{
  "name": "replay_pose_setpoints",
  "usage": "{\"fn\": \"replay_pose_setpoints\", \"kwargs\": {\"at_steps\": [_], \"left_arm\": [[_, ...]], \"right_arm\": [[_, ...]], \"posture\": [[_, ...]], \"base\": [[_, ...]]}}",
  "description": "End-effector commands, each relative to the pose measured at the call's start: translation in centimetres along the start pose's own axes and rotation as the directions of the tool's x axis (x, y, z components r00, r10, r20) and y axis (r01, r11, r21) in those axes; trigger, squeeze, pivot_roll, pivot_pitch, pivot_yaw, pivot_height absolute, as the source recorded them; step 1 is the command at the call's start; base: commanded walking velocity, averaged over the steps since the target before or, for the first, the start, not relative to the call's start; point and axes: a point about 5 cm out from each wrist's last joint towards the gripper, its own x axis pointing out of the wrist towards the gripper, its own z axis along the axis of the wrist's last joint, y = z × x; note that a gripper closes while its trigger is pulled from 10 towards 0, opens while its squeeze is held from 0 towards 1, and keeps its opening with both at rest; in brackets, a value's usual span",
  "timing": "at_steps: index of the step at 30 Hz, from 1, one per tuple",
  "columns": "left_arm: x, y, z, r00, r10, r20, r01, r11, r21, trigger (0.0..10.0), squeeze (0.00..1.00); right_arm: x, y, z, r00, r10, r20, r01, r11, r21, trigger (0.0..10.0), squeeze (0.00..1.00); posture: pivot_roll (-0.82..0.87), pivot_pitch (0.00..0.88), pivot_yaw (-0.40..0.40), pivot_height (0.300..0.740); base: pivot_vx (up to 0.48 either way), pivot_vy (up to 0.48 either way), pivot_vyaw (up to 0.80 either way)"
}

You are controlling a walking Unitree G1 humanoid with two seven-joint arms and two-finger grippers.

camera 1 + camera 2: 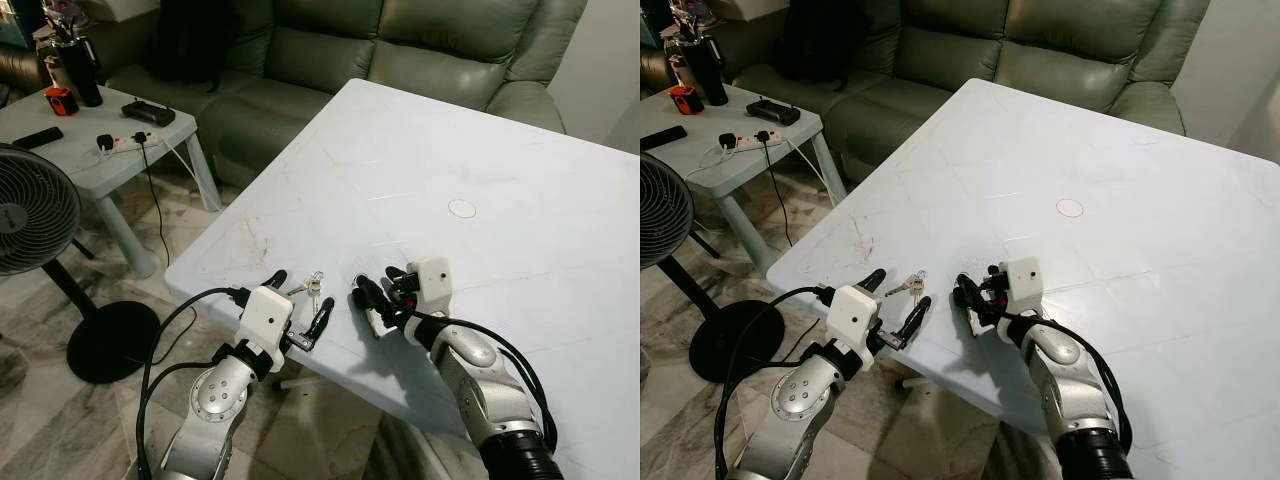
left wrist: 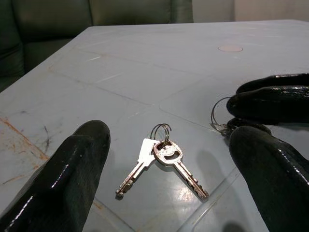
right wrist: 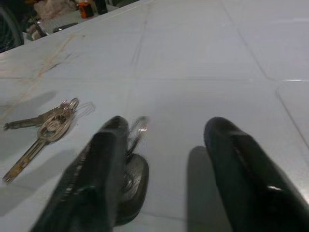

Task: Hang keys on a hook

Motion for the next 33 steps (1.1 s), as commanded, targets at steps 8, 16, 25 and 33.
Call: {"fn": "replay_pose_setpoints", "kwargs": {"at_steps": [8,16,25,33], "left_arm": [[-0.1,0.0,0.3,1.0,-0.003,0.004,0.003,1.0,0.013,10.0,0.0],[-0.1,0.0,0.2,1.0,-0.005,0.002,0.005,1.0,0.011,10.0,0.0],[-0.1,-0.1,0.2,1.0,-0.008,0.0,0.008,1.0,0.013,10.0,0.0],[0.0,-0.2,0.2,1.0,-0.011,0.001,0.011,1.0,0.015,10.0,0.0]], "right_arm": [[-0.6,0.3,0.0,0.997,0.073,-0.002,-0.073,0.997,0.03,10.0,0.0],[-0.8,0.2,0.2,0.998,0.07,0.005,-0.07,0.997,0.038,10.0,0.0],[-0.5,1.5,0.6,0.993,0.111,0.035,-0.113,0.992,0.059,8.7,0.0],[-0.2,2.7,0.4,0.992,0.125,0.029,-0.127,0.99,0.061,10.0,0.0]], "posture": [[0.03,0.099,-0.027,0.74],[0.02,0.1,-0.025,0.74],[0.02,0.098,-0.024,0.74],[0.02,0.094,-0.024,0.74]], "base": [[0.0,0.0,0.0],[0.0,0.0,0.0],[0.0,0.0,0.0],[0.0,0.0,0.0]]}}
